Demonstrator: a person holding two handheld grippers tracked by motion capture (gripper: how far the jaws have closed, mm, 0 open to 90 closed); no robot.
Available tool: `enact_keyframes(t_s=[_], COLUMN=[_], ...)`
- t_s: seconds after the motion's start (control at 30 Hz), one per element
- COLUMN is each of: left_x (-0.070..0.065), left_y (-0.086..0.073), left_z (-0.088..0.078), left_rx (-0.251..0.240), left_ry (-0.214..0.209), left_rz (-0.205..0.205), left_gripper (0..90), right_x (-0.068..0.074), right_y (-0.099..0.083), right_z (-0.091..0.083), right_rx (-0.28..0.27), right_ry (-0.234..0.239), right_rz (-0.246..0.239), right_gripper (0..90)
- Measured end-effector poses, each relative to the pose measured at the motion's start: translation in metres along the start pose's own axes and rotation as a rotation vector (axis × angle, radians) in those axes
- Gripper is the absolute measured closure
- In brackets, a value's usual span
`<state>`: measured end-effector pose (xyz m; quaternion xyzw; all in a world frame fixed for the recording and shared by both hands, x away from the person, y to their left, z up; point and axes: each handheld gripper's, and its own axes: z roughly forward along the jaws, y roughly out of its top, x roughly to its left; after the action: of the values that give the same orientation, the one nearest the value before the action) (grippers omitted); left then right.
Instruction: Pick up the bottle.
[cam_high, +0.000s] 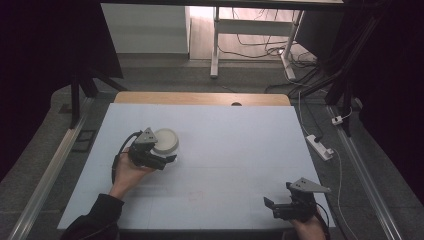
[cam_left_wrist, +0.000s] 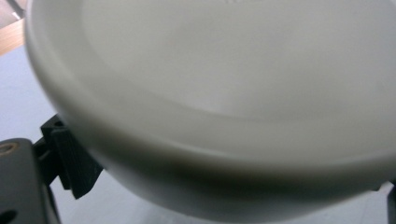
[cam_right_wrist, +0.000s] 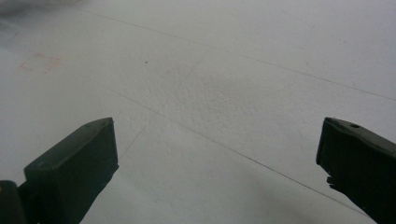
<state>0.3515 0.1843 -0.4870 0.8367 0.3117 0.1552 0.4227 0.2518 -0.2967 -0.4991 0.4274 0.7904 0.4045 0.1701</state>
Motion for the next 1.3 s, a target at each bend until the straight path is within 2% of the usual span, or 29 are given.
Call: enact_keyframes(t_s=[0.4,1.3], left_x=[-0.023,-0.067], left_y=[0.016,0.041], left_z=[0.014,0.036], left_rx=[0.0,-0.005], left_ry=[-0.069,-0.202], left_rz=[0.054,0.118], left_gripper=[7.5,7.5], right_x=[0.0,0.001], right_y=[0.0,0.0], right_z=[0.0,0.0], right_rx=[-0.001,-0.001], right_ry=[0.0,0.001], right_rz=[-0.002,-0.006], right_gripper=[0.0,0.0])
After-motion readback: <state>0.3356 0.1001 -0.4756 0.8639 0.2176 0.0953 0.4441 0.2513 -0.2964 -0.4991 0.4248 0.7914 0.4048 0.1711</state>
